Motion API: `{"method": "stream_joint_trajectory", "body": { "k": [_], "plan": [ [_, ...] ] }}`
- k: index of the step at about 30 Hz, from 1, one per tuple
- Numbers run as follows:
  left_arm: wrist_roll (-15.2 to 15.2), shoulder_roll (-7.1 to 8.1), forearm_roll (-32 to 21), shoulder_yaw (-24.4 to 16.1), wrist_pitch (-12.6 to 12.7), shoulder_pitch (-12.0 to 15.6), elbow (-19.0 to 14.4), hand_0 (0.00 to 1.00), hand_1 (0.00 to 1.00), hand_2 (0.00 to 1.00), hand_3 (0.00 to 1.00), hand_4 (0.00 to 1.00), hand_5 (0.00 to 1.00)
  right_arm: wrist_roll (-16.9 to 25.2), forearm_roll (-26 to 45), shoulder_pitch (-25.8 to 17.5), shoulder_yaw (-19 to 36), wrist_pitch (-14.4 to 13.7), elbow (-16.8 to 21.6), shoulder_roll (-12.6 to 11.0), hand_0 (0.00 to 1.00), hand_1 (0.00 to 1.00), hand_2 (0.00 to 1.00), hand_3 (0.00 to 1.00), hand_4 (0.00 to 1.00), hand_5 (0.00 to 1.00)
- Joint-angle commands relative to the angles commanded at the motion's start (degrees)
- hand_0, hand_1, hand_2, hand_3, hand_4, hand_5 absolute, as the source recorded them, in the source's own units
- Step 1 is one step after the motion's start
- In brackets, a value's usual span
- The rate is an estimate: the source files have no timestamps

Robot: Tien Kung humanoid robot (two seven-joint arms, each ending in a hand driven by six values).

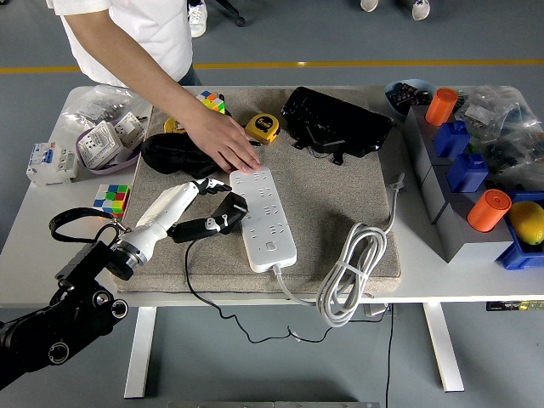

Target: Put the plug near the board,insert it into the board,press the button,pull the plug out

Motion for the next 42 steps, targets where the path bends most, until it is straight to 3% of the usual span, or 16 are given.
{"method": "stream_joint_trajectory", "body": {
  "k": [26,42],
  "plan": [
    [0.55,-0.38,-0.73,1.98,-2.10,-0.57,-1.21,0.695,0.756,0.760,0.710,0.829,0.868,0.20,0.02,-0.15,0.36,-0.11,0.02,0.12,0.646,0.664,0.633,0.555,0.998,0.531],
    [0.53,-1.28,-0.87,2.90,-2.51,-2.29,-1.58,0.682,0.746,0.751,0.705,0.814,0.853,0.43,0.08,-0.13,0.52,-0.14,0.04,0.24,0.645,0.663,0.633,0.554,0.998,0.532]
  ]
}}
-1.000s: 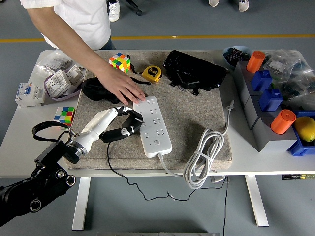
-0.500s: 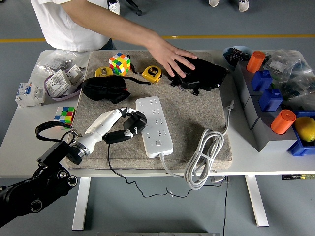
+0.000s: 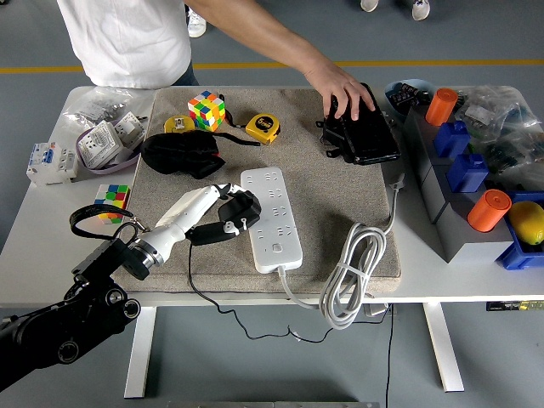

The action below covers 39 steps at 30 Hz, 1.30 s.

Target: Put the plug near the board,insert it into the board,press the button,pull the plug out

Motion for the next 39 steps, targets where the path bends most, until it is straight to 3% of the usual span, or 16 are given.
{"method": "stream_joint_trajectory", "body": {
  "k": [28,39],
  "plan": [
    [-0.07,-0.03,-0.20,-0.01,-0.16,-0.32,-0.99,0.663,0.739,0.747,0.702,0.806,0.840,0.14,-0.31,-0.03,0.36,-0.03,0.13,0.09,0.646,0.663,0.632,0.554,0.998,0.530],
    [-1.40,1.72,-0.13,-2.38,2.28,1.58,-2.16,0.662,0.736,0.746,0.700,0.809,0.841,0.15,-0.45,-0.05,0.52,-0.02,0.21,0.13,0.646,0.663,0.631,0.554,0.998,0.530]
  ]
}}
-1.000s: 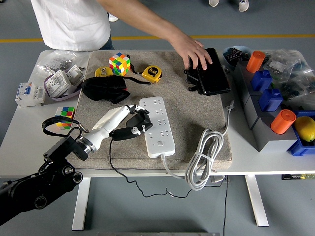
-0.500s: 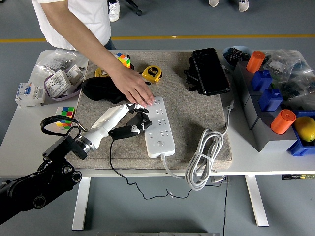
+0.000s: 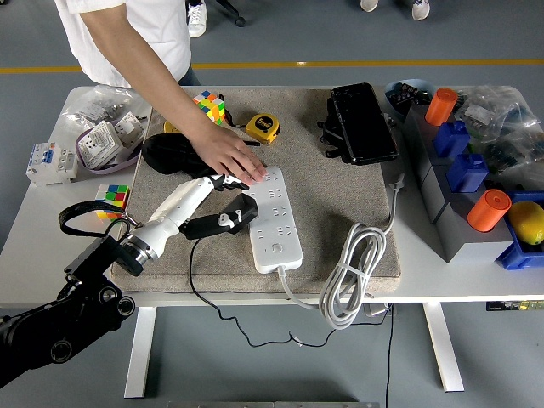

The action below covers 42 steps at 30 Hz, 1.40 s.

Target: Put the plug near the board,insert it into the board,press the button,pull the plug out

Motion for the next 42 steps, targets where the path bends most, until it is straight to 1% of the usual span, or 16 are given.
{"method": "stream_joint_trajectory", "body": {
  "k": [5,9,14,21,33,42],
  "plan": [
    [1.20,0.37,0.85,0.42,-0.34,0.57,0.64,0.660,0.736,0.746,0.700,0.811,0.841,0.03,0.04,-0.07,0.01,0.01,-0.01,-0.05,0.646,0.662,0.631,0.554,0.998,0.529],
    [1.88,0.39,1.32,1.23,-0.90,0.62,0.88,0.657,0.735,0.741,0.696,0.813,0.843,0.08,0.00,-0.06,0.18,0.00,0.01,-0.03,0.646,0.661,0.631,0.554,0.998,0.530],
    [2.01,-0.10,1.20,2.07,-1.21,0.29,0.66,0.655,0.733,0.739,0.694,0.814,0.843,0.26,0.09,-0.13,0.15,-0.03,0.01,-0.01,0.645,0.661,0.631,0.554,0.998,0.530],
    [2.02,-0.85,1.02,2.67,-1.33,-0.89,0.70,0.655,0.732,0.739,0.693,0.815,0.842,0.31,0.26,-0.08,0.02,-0.03,-0.02,-0.03,0.645,0.661,0.631,0.553,0.998,0.528],
    [2.49,-1.75,0.69,4.41,-1.87,-2.01,1.07,0.655,0.730,0.733,0.690,0.816,0.841,0.35,0.24,-0.08,0.02,-0.03,0.05,-0.09,0.644,0.661,0.631,0.554,0.998,0.528],
    [2.55,-2.60,0.66,4.99,-1.95,-3.32,0.98,0.653,0.730,0.733,0.690,0.816,0.842,0.39,0.29,0.00,0.06,-0.03,0.05,-0.08,0.643,0.661,0.631,0.552,0.997,0.528]
  ]
}}
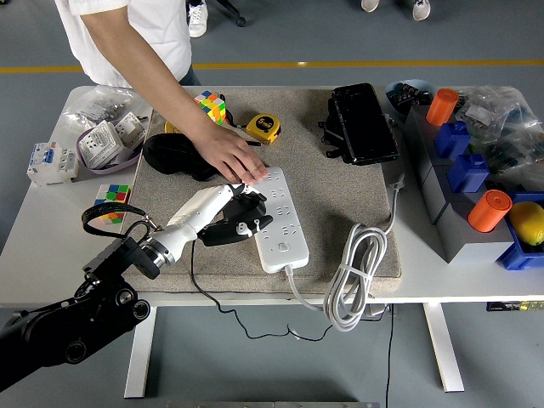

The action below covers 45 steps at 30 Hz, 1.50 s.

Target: Put the plug near the board,insert it into the board,press the button,pull the plug out

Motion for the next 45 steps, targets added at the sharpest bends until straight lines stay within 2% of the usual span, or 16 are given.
{"method": "stream_joint_trajectory", "body": {
  "k": [15,33,42,45],
  "plan": [
    [0.45,-0.69,0.17,1.32,-0.55,-1.03,-0.03,0.652,0.729,0.732,0.688,0.816,0.843,0.03,-0.10,0.04,0.04,0.02,0.09,-0.07,0.643,0.660,0.630,0.552,0.997,0.527],
    [0.40,-0.68,0.36,1.77,-0.48,-1.15,0.04,0.649,0.726,0.728,0.685,0.817,0.846,0.38,0.03,0.01,0.25,-0.02,0.06,-0.01,0.641,0.660,0.629,0.551,0.996,0.526],
    [-0.08,-0.58,0.27,1.26,-0.23,-1.15,-0.16,0.643,0.725,0.727,0.683,0.817,0.845,0.43,-0.06,0.05,0.57,-0.01,0.07,0.04,0.642,0.660,0.629,0.551,0.996,0.526],
    [-0.36,-0.38,-0.11,0.20,-0.16,-0.73,-1.18,0.653,0.724,0.729,0.687,0.819,0.846,0.43,-0.15,0.02,0.57,-0.01,0.12,0.06,0.641,0.660,0.629,0.551,0.997,0.526]
  ]
}}
